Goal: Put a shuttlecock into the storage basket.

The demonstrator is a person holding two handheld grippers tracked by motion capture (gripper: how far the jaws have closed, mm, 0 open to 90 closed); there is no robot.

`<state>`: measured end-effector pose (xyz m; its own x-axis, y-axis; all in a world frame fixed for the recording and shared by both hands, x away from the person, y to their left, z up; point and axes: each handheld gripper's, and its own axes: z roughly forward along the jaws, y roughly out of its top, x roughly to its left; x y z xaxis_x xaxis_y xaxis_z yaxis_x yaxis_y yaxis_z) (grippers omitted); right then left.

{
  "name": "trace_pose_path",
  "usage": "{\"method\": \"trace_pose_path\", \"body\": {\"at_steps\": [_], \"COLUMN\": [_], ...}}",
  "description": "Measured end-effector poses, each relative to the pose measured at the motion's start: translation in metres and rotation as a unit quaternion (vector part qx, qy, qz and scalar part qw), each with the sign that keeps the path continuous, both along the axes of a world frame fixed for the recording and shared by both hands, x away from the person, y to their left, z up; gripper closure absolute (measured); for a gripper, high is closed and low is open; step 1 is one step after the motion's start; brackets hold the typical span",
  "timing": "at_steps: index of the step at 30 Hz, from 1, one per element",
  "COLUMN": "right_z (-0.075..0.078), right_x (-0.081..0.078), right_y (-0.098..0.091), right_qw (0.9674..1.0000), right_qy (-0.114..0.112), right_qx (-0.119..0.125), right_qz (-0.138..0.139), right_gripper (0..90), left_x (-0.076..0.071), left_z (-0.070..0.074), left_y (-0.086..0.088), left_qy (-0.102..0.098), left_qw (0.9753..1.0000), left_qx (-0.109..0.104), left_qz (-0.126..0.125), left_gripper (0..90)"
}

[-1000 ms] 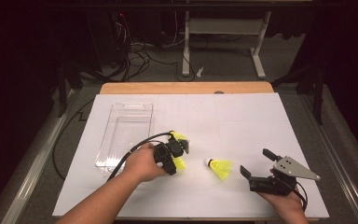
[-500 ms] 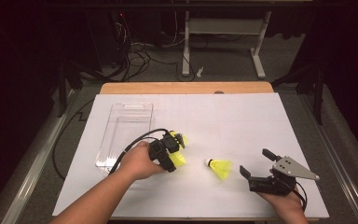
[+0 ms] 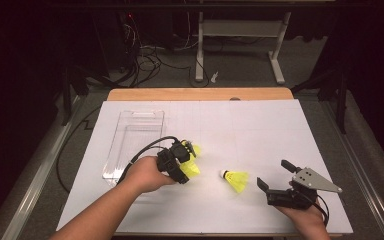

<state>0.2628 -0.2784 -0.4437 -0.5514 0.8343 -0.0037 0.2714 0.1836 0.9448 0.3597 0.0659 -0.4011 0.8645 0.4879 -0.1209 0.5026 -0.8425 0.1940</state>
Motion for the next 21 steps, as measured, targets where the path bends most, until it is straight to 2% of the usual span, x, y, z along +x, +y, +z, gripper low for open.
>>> {"method": "trace_pose_path", "body": {"at_steps": [21], "right_z": [0.0002], "right_x": [-0.0003], "right_y": [0.0009], "right_qw": [1.0000], "right_qy": [-0.001], "right_qx": [-0.002], "right_qz": [0.002], "right_gripper": [0.6], "left_x": [-0.0014], "left_z": [0.0073], "left_y": [0.0039], "left_qy": [0.000], "left_qw": [0.9998], "left_qx": [-0.017], "left_qz": [0.013], "left_gripper": [55.1]}}
